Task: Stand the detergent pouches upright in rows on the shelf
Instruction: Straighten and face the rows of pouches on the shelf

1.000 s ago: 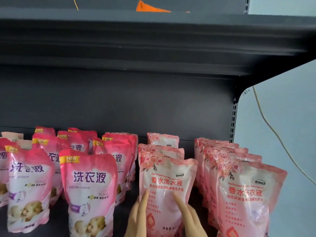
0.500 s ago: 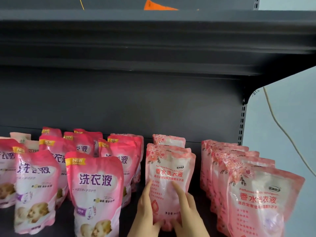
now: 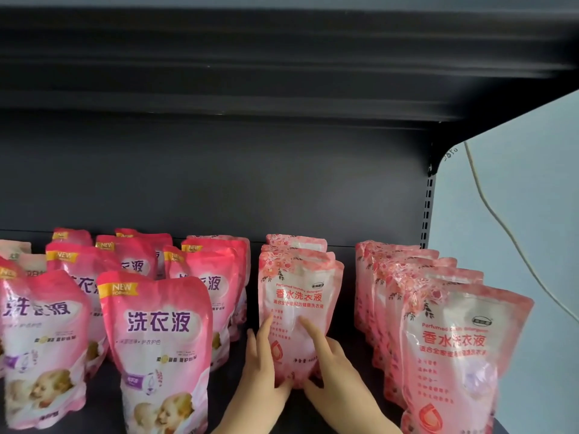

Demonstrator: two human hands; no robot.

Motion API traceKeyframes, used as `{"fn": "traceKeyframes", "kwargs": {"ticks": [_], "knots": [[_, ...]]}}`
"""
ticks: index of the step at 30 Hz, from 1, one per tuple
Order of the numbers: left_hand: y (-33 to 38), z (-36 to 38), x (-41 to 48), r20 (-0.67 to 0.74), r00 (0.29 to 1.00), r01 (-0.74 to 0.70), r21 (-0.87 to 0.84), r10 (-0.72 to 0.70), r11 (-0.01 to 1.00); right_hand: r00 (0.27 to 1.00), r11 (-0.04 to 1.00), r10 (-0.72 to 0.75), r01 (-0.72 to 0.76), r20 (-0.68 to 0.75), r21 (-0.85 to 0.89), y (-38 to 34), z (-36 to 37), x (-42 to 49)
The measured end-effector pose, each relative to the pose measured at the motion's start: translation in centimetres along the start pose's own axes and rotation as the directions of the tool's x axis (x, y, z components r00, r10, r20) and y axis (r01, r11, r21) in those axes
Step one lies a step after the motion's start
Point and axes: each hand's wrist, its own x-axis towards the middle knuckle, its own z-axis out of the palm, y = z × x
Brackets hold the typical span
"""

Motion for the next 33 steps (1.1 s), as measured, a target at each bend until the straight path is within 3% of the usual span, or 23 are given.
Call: {"fn": "traceKeyframes", "kwargs": {"ticks": [4, 8, 14, 20, 29, 33], "knots": [[-1.1, 1.9, -0.3, 0.025, 1.000, -0.007, 0.282, 0.000, 0.959, 0.999, 0.993, -0.015, 0.011, -0.031, -0.114, -0.2, -0.7, -1.1], [-1.5, 2.5, -0.1, 0.022, 1.000, -0.013, 0.527, 0.002, 0.850, 0.998, 0.969, -0.006, -0.011, -0.070, -0.245, -0.5, -1.7, -1.4], [-0.9, 1.1, -0.7, 0.111, 0.994, -0.072, 0.735, -0.015, 0.674, 0.993, 0.940, -0.017, 0.057, 0.120, -0.337, -1.0, -2.2, -1.9], [-0.7, -0.3, -2.5, 0.222, 0.975, -0.175, 0.793, -0.011, 0.583, 0.968, 0.928, 0.011, 0.084, 0.252, -0.364, -1.3, -2.9, -2.4], [-0.8, -4.1, -5.3, 0.253, 0.967, -0.202, 0.808, -0.016, 0.554, 0.963, 0.870, -0.055, 0.176, 0.263, -0.462, -4.4, -3.8, -2.5], [-2.4, -7.5, -6.9, 0.247, 0.965, -0.259, 0.828, 0.090, 0.497, 0.968, 0.847, -0.047, 0.170, 0.247, -0.504, -7.2, -3.9, -3.0]]}}
